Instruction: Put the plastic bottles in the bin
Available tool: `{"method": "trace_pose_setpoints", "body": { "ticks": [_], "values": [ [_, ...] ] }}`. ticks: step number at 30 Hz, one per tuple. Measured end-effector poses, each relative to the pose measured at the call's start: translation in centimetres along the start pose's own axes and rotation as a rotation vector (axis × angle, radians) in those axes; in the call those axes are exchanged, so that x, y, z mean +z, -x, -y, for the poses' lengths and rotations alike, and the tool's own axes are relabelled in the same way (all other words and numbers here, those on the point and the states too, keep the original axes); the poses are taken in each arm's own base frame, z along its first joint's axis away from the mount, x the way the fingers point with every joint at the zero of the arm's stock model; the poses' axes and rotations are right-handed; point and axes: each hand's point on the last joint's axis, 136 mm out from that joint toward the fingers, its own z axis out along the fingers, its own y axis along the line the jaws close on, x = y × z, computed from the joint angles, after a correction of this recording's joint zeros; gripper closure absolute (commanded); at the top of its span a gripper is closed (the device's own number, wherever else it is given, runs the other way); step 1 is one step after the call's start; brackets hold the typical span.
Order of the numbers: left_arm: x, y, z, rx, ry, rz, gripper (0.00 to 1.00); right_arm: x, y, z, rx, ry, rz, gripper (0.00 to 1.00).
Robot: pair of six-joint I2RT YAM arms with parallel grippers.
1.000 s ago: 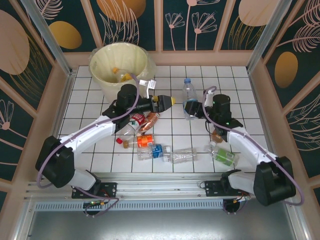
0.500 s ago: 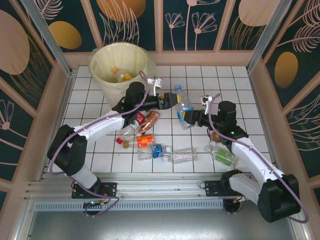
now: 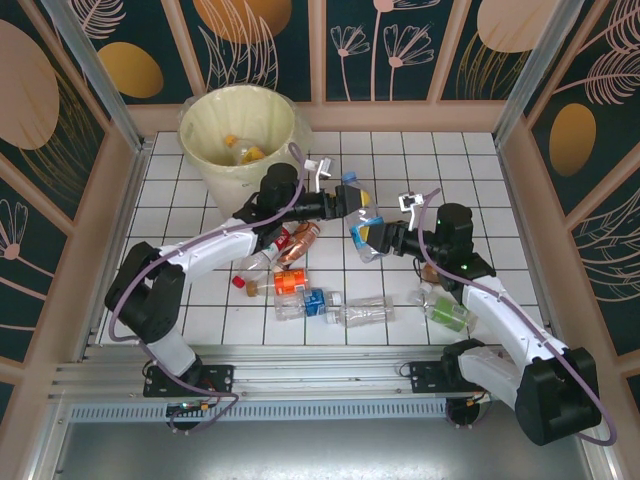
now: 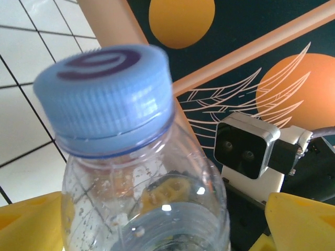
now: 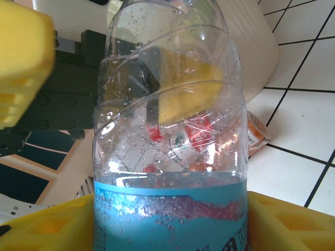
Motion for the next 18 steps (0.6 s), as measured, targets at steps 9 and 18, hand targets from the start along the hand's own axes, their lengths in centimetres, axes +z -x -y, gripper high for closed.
{"method": "trace_pose_setpoints", "body": {
  "ticks": [9, 18],
  "values": [
    [0.2, -0.46, 0.04, -0.03, -0.005, -0.018, 0.19, 0.0, 0.02, 0.0, -0.001, 0.0, 0.001, 0.36],
    [0.19, -0.38, -0.21, -0.031, 0.007, -0.011, 0.29, 0.02, -0.02, -0.03, -0.004, 0.001, -0.001, 0.32]
  ]
}}
